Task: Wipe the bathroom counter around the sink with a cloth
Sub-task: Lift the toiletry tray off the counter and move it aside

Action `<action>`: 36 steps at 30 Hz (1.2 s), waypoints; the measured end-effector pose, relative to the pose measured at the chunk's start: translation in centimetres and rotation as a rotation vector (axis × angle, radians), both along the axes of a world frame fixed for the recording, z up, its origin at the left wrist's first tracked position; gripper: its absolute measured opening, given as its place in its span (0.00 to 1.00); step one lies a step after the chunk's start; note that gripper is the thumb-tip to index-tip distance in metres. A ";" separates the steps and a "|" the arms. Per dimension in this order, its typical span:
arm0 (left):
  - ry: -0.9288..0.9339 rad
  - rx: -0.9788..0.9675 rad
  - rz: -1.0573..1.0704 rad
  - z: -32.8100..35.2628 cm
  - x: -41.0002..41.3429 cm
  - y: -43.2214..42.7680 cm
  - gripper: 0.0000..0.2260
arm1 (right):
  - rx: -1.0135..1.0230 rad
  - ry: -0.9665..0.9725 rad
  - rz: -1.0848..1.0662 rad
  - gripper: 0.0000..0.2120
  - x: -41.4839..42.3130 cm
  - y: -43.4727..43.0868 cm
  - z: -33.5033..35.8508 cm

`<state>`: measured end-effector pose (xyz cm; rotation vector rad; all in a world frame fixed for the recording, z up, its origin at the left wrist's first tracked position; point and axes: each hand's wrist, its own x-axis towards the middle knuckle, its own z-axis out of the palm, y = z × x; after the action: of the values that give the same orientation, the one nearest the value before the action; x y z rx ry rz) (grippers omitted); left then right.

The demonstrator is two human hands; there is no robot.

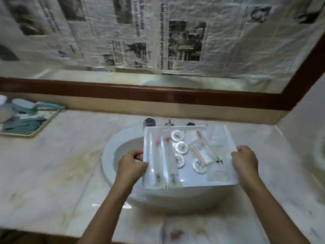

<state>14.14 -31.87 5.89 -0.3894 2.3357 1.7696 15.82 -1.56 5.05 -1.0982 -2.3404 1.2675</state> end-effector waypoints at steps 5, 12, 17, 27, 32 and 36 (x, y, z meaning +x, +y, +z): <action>0.005 0.048 0.168 -0.2 6.5 -11.5 0.18 | -0.037 0.016 0.180 0.09 2.1 -11.4 0.9; -0.011 0.014 0.385 -0.6 13.6 -24.4 0.16 | -0.039 -0.068 0.399 0.12 2.0 -26.0 -0.4; -0.042 0.060 0.543 -1.6 15.6 -30.3 0.15 | -0.044 -0.059 0.541 0.14 0.7 -34.2 -0.7; -0.126 0.164 0.831 -4.9 14.2 -42.8 0.14 | -0.033 -0.057 0.822 0.15 -7.8 -50.7 -4.2; -0.170 0.160 0.952 -6.3 12.2 -49.6 0.14 | -0.102 -0.073 0.962 0.13 -12.5 -59.8 -5.8; -0.209 0.178 1.064 -7.4 10.4 -54.6 0.14 | -0.065 -0.075 1.081 0.12 -16.4 -67.3 -7.5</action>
<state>24.52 -86.45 -1.48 -1.9297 1.8750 2.0934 -0.53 -68.88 -2.44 0.2484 -3.0558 1.5793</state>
